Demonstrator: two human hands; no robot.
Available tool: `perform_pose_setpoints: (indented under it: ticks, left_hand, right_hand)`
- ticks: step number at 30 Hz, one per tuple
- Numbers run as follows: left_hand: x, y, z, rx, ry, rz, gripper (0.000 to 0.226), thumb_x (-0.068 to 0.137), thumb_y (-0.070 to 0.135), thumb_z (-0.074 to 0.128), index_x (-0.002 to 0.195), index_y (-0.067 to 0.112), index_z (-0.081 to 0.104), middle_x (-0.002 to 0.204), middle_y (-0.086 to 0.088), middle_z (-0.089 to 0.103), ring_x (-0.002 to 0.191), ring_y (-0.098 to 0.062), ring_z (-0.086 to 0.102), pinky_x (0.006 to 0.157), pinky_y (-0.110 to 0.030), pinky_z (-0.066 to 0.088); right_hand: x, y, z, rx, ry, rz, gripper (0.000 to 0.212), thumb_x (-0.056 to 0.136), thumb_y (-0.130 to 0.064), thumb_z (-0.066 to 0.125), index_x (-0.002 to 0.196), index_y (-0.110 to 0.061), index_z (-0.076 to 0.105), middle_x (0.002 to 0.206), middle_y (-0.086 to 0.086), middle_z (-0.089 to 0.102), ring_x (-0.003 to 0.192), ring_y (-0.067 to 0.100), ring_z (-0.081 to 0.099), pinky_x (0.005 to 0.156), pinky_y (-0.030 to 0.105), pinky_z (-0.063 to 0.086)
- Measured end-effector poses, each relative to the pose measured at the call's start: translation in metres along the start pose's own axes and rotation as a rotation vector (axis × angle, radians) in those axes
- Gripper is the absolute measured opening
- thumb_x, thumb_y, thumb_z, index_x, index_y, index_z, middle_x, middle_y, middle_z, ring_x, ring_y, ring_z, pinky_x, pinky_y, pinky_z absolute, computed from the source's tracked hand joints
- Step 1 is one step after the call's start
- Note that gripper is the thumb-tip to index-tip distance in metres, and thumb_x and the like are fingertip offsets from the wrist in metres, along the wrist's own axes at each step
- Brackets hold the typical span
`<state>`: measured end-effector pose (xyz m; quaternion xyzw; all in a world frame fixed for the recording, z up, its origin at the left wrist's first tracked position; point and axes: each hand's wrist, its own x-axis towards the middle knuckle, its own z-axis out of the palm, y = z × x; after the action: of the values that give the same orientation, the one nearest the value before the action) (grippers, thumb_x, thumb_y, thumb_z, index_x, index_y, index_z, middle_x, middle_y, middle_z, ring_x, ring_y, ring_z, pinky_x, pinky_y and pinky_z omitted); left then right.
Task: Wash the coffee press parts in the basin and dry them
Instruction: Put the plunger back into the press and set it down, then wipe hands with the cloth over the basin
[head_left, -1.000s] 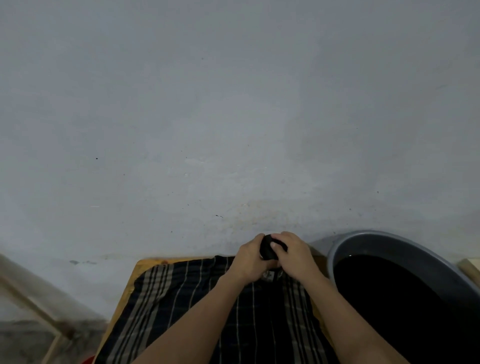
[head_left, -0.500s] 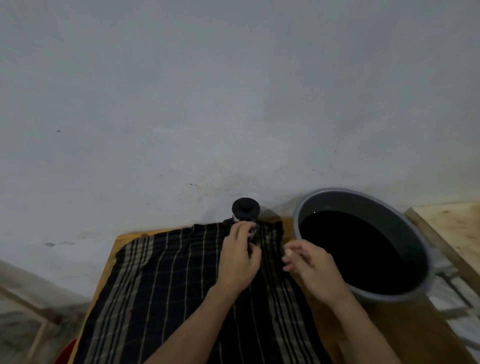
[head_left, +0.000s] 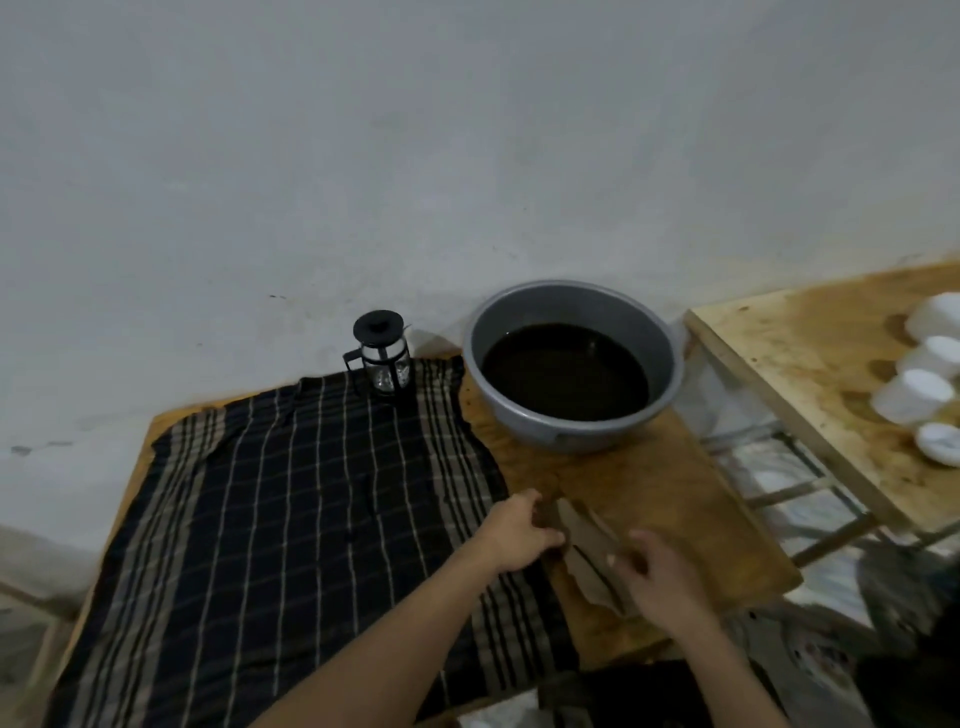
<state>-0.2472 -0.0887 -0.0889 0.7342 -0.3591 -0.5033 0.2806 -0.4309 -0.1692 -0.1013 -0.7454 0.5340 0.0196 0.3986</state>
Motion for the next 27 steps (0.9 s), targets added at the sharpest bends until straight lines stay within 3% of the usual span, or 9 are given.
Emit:
perform_pose_setpoints:
  ticks: [2,5,10,12,14,18,21,27]
  left_hand:
    - [0.000,-0.003,0.016,-0.067,0.026,-0.023,0.044,0.085,0.023,0.069,0.126,0.026,0.053,0.126,0.002,0.061,0.116,-0.016,0.057,0.104,-0.037,0.048]
    - [-0.001,-0.003,0.032,0.037,0.056,-0.014,0.057,0.085,0.016,0.069,0.137,0.022,0.047,0.132,-0.001,0.057,0.124,-0.019,0.052,0.106,-0.028,0.042]
    - [-0.012,0.001,0.033,0.170,0.101,0.016,0.041,0.084,0.024,0.071,0.122,0.016,0.059,0.123,-0.003,0.059,0.114,-0.019,0.055,0.090,-0.022,0.044]
    - [-0.021,0.003,0.027,0.211,0.146,0.061,0.035,0.078,0.035,0.074,0.108,0.019,0.065,0.115,-0.004,0.060,0.104,-0.020,0.058,0.080,-0.026,0.050]
    - [-0.031,0.008,0.017,0.250,0.201,0.141,0.036,0.074,0.045,0.075,0.100,0.022,0.065,0.113,-0.002,0.057,0.104,-0.020,0.057,0.085,-0.032,0.050]
    - [-0.062,0.035,-0.007,0.086,0.219,0.318,0.030,0.078,0.034,0.075,0.102,0.019,0.064,0.107,0.002,0.064,0.099,-0.014,0.061,0.085,-0.031,0.051]
    - [-0.076,0.051,-0.017,0.050,0.292,0.448,0.027,0.076,0.027,0.078,0.094,0.016,0.062,0.098,0.003,0.066,0.095,-0.016,0.063,0.086,-0.036,0.053]
    - [-0.088,0.065,-0.033,-0.001,0.285,0.474,0.030,0.074,0.025,0.078,0.096,0.016,0.060,0.107,-0.005,0.063,0.102,-0.021,0.061,0.091,-0.046,0.053]
  right_hand:
    - [-0.005,0.005,0.011,-0.005,0.007,-0.036,0.050,0.097,-0.036,0.052,0.141,-0.014,0.044,0.138,0.009,0.053,0.124,0.027,0.051,0.096,0.028,0.041]
    - [-0.013,0.006,0.019,0.005,-0.009,-0.100,0.051,0.096,-0.036,0.054,0.141,-0.015,0.044,0.137,0.008,0.050,0.124,0.026,0.050,0.095,0.027,0.040]
    - [-0.017,0.007,0.013,0.162,0.041,-0.136,0.041,0.087,-0.009,0.067,0.126,-0.011,0.056,0.119,0.007,0.064,0.112,0.021,0.059,0.084,0.020,0.040]
    - [-0.018,0.001,-0.001,0.362,0.028,-0.145,0.036,0.083,0.001,0.069,0.114,-0.012,0.059,0.111,0.007,0.065,0.110,0.023,0.061,0.082,0.023,0.043]
    - [-0.022,-0.008,-0.020,0.486,-0.001,-0.200,0.037,0.081,0.005,0.070,0.110,-0.015,0.059,0.109,0.006,0.066,0.103,0.017,0.062,0.078,0.021,0.046]
    - [-0.033,-0.028,-0.052,0.616,-0.024,-0.337,0.050,0.080,0.005,0.070,0.116,-0.028,0.056,0.110,-0.003,0.064,0.106,0.011,0.061,0.080,0.023,0.050]
    - [-0.037,-0.038,-0.063,0.754,-0.115,-0.371,0.058,0.080,0.007,0.068,0.125,-0.027,0.054,0.119,0.003,0.063,0.110,0.019,0.062,0.086,0.036,0.055]
    - [-0.046,-0.054,-0.070,0.891,-0.127,-0.469,0.055,0.081,0.009,0.065,0.123,-0.025,0.055,0.124,0.008,0.060,0.114,0.025,0.060,0.088,0.040,0.054]
